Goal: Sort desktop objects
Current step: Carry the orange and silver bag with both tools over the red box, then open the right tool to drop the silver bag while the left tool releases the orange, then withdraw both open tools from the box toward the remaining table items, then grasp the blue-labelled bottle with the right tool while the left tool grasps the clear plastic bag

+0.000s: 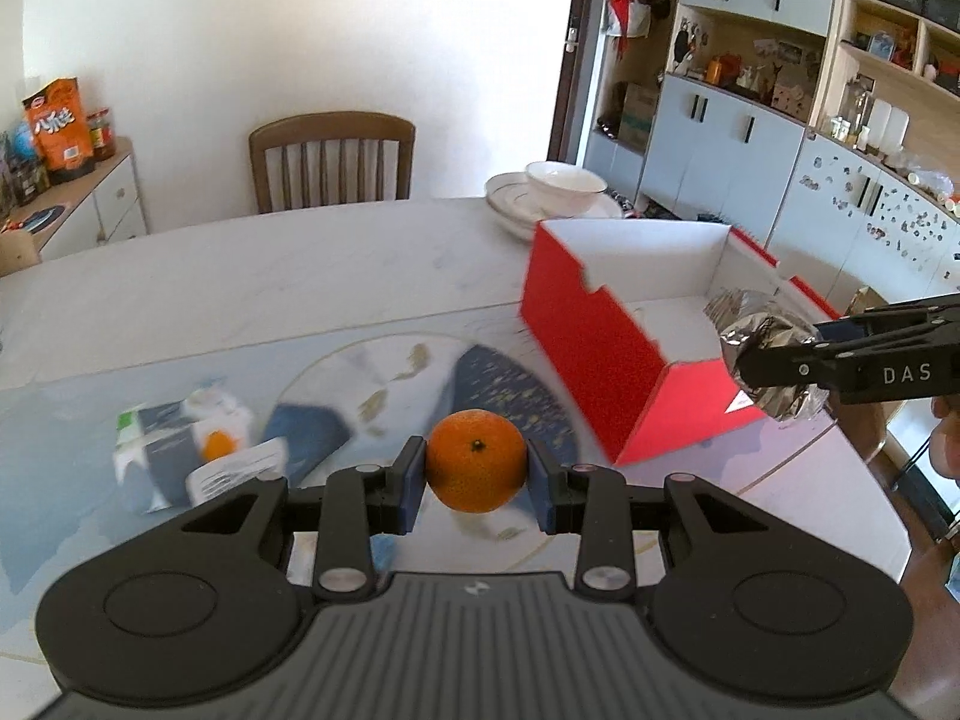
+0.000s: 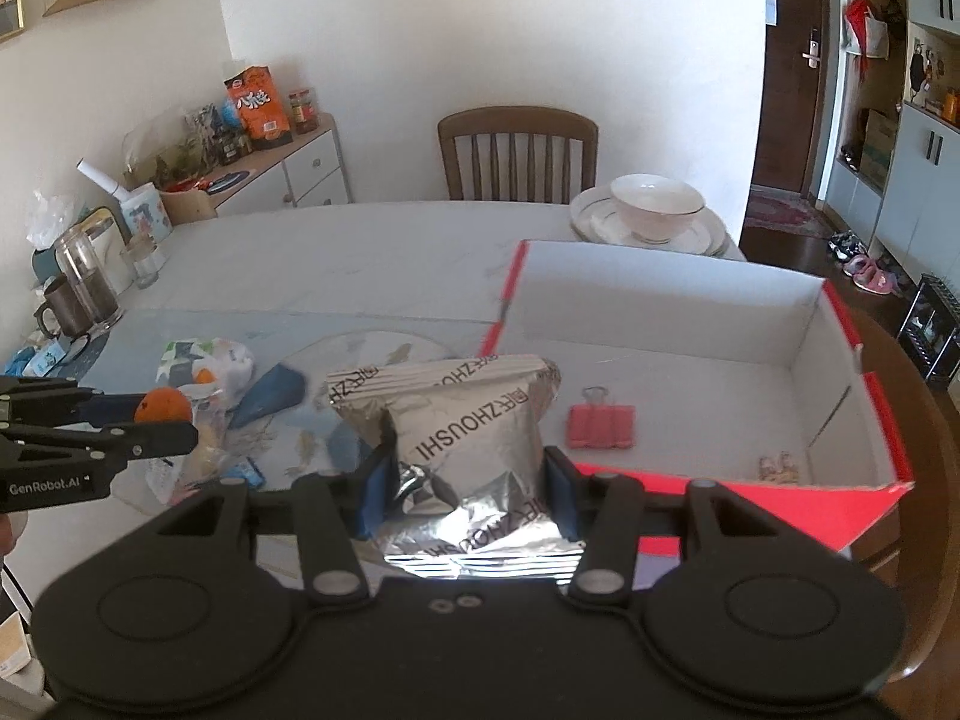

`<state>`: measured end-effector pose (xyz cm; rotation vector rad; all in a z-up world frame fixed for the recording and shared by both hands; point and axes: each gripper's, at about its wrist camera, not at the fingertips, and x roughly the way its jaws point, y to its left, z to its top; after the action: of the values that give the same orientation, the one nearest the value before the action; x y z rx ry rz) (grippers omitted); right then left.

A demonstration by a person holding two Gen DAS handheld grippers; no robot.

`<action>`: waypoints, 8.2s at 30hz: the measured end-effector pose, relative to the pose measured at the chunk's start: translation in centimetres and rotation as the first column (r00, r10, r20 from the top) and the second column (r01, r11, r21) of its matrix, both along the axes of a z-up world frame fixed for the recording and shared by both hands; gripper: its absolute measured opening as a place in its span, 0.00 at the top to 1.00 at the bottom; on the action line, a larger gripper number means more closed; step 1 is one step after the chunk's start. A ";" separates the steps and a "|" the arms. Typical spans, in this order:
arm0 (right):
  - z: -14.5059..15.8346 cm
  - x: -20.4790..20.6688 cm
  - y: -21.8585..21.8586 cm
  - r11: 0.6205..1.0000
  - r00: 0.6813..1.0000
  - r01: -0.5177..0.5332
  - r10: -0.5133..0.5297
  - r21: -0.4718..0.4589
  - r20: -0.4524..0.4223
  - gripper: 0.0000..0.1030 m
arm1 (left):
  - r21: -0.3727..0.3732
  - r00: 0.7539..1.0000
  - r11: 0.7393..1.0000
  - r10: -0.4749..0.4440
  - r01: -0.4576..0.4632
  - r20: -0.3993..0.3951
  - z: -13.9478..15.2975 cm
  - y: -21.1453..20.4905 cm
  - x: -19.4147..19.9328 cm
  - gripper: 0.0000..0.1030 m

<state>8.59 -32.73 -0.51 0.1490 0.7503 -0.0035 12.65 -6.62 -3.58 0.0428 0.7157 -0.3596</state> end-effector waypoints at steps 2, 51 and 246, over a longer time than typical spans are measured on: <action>0.1 -0.1 -1.1 1.000 1.000 0.001 -0.001 0.004 0.005 0.51 | -0.001 1.000 1.000 -0.011 0.011 0.011 0.2 -1.2 0.1 0.67; -8.2 10.5 -17.8 0.993 0.966 0.104 -0.112 -0.047 -0.232 0.51 | 0.164 0.901 0.901 -0.358 0.402 -0.244 -5.4 -24.9 16.2 0.67; -11.0 5.5 14.3 0.984 0.980 -0.149 0.135 -0.096 -0.144 0.41 | 0.179 0.935 0.920 -0.329 0.350 -0.133 -11.2 6.2 -3.5 0.70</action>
<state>14.13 -18.46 -11.54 -0.0076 0.8948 0.0829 9.17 -0.46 -14.82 0.3464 0.8442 -0.6255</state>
